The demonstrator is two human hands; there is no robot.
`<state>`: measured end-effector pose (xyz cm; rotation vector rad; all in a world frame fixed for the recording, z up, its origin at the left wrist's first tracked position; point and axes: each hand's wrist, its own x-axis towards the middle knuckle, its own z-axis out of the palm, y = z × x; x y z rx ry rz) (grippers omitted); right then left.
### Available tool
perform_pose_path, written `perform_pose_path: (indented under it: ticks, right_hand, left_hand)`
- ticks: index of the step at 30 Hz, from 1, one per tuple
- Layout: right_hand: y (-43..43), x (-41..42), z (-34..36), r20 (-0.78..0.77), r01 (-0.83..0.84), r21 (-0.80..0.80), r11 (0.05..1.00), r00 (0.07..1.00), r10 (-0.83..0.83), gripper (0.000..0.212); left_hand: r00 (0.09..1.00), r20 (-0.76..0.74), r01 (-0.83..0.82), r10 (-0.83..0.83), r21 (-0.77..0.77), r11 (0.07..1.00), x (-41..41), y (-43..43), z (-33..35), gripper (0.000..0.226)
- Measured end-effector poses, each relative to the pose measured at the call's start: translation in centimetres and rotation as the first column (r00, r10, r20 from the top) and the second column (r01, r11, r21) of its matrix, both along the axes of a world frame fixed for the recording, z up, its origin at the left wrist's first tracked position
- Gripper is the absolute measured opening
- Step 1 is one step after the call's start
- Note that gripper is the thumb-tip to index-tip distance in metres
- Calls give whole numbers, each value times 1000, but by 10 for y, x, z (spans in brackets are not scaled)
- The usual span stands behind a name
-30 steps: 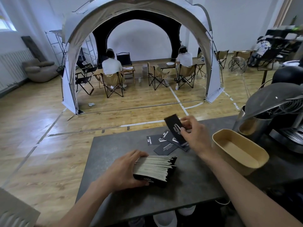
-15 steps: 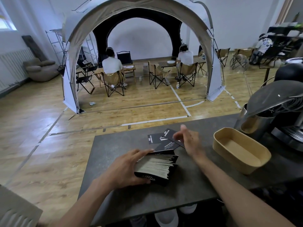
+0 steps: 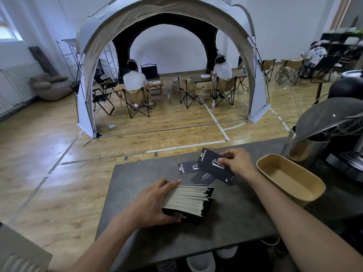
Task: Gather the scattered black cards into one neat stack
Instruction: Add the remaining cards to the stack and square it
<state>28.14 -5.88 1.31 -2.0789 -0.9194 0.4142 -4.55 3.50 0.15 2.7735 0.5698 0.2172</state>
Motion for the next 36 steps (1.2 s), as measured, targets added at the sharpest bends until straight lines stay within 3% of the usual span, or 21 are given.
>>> perform_pose_path:
  ticks: [4, 7, 9, 11, 12, 14, 15, 16, 18, 20, 24, 27, 29, 30, 31, 33, 34, 36]
  right_hand:
    - [-1, 3, 8, 82, 46, -60, 997, 996, -41, 13]
    - [-10, -19, 23, 66, 15, 103, 995, 998, -22, 10]
    - [-16, -44, 29, 45, -222, 77, 972, 975, 219, 13]
    - [-21, -68, 30, -99, -569, -115, 815, 822, 560, 22]
    - [-21, -73, 30, -215, -642, -135, 755, 762, 610, 30]
    - [-15, -65, 29, -333, -546, -4, 838, 791, 513, 36]
    - [-10, -54, 28, -241, -416, 16, 909, 881, 407, 34]
    - [-7, -42, 27, -40, -302, -44, 952, 953, 301, 30]
    - [-8, -29, 23, 312, -159, -325, 932, 913, 264, 42]
    - [-10, -24, 14, 379, -116, -493, 862, 863, 334, 53]
    - [-11, -21, 13, 497, -116, -457, 882, 789, 361, 37]
    - [-14, -18, 15, 529, -44, -185, 982, 838, 137, 32]
    - [-16, -22, 15, 315, -13, 122, 992, 949, -26, 28]
    - [-16, -27, 17, 91, 18, 253, 967, 995, -43, 28]
    - [-15, -36, 18, -185, 55, 365, 930, 983, 14, 34]
    - [-13, -60, 13, -619, 147, 478, 866, 756, 213, 55]
    - [-13, -72, 8, -714, 167, 473, 865, 648, 265, 63]
    - [-11, -90, -3, -767, 124, 455, 882, 559, 317, 63]
  left_hand:
    - [998, 66, 14, -12, -22, 1000, 0, -1, 1, 97]
    - [995, 95, 29, -28, -17, 999, 0, -2, 1, 95]
    - [991, 133, 35, -33, -19, 999, 0, -4, 1, 104]
    - [987, 160, 34, -25, -51, 998, 0, -5, 1, 123]
    - [988, 156, 25, -13, -74, 997, -1, -5, 2, 126]
    - [992, 125, 15, -5, -77, 997, -2, -4, 1, 113]
    - [994, 108, 14, -8, -58, 998, -1, -4, 0, 102]
    - [995, 98, 9, -4, -46, 999, -1, -4, 0, 94]
    - [995, 104, -6, 12, -53, 999, 0, -3, -1, 87]
    - [993, 120, -14, 21, -57, 998, 0, -2, -3, 86]
    - [993, 109, -37, 46, -82, 996, 0, -2, -4, 85]
    - [994, 100, -37, 46, -91, 995, -1, -1, -4, 85]
    - [994, 98, -40, 49, -92, 995, -1, -3, -3, 86]
    - [994, 94, -41, 50, -93, 995, -1, -3, -3, 91]
    - [995, 84, -40, 48, -97, 994, -1, -3, -2, 99]
    - [997, 69, -24, 33, -127, 992, -2, -4, -1, 121]
    - [997, 72, -14, 25, -150, 989, -2, -4, 0, 130]
    - [995, 101, -1, 19, -174, 985, -3, -5, 1, 139]
